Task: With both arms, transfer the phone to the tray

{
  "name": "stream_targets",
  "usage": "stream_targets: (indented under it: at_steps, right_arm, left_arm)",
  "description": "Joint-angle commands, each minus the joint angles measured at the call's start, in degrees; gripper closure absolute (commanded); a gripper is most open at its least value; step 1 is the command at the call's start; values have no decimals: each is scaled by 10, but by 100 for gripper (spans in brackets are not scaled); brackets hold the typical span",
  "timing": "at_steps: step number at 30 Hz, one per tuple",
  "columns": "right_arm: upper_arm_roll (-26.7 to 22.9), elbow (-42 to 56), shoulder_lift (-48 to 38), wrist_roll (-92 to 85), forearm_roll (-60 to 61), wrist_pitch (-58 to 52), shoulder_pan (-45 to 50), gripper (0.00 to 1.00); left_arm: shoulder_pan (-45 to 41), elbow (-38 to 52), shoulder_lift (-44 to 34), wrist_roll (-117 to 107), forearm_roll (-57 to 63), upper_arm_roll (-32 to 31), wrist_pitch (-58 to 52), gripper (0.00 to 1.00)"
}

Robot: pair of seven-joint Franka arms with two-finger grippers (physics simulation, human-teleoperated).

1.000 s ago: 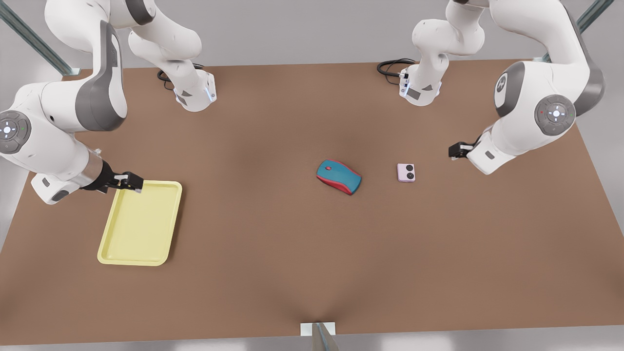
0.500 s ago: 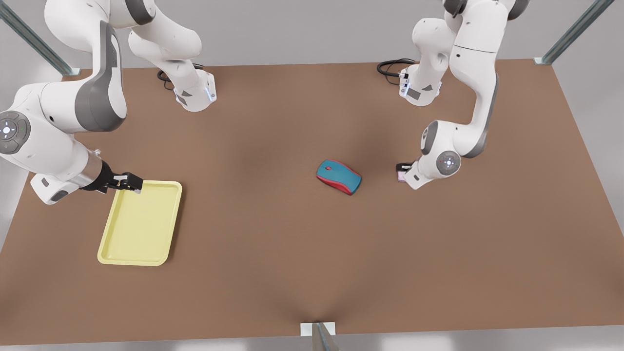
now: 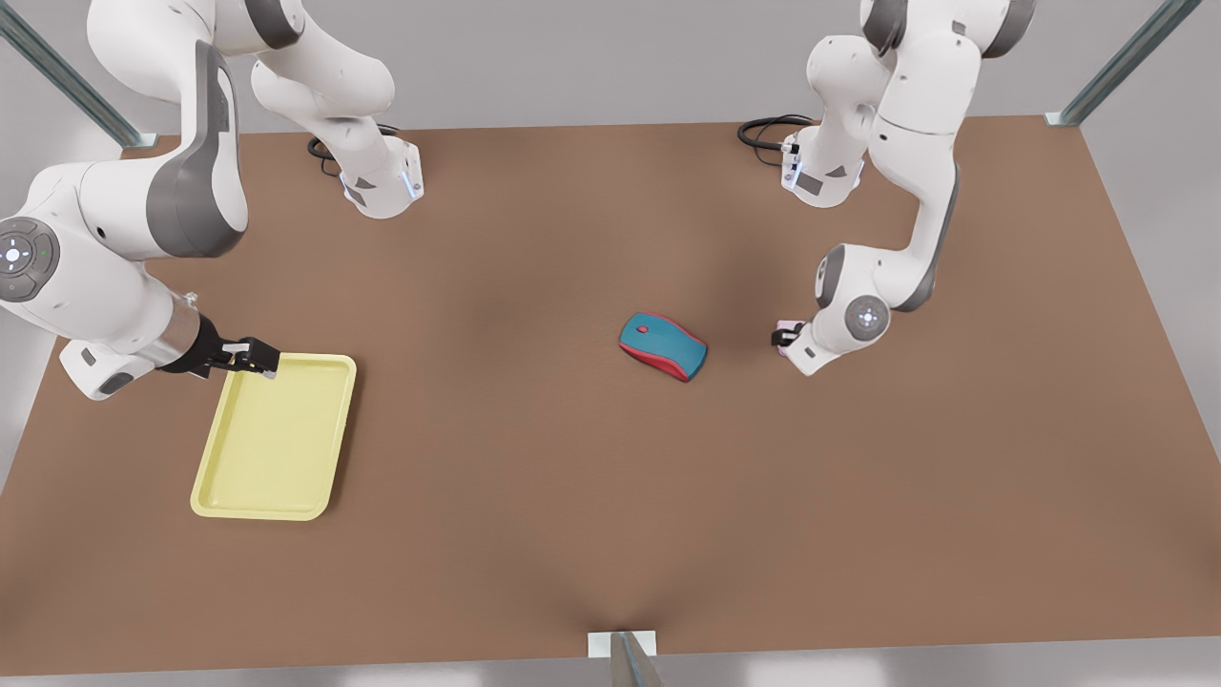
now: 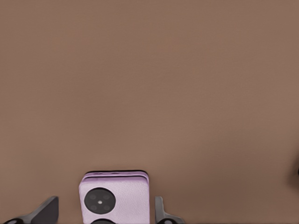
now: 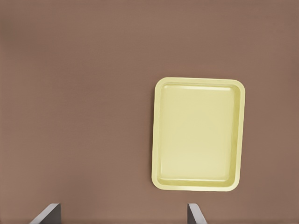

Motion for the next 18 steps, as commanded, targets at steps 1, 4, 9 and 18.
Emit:
stream_targets:
  at_steps: [1, 4, 9, 18]
  right_arm:
    - [0, 0, -1, 1, 0, 0, 0, 0]
    - [0, 0, -1, 1, 0, 0, 0, 0]
    - [0, 0, -1, 1, 0, 0, 0, 0]
    - [0, 1, -1, 0, 0, 0, 1, 0]
  left_arm:
    - [1, 1, 5, -2, 1, -1, 22, 0]
    - [0, 1, 12, -2, 1, 0, 29, 0]
    - [-1, -7, 13, -2, 2, 0, 20, 0]
    - [-12, -11, 25, -1, 2, 0, 25, 0]
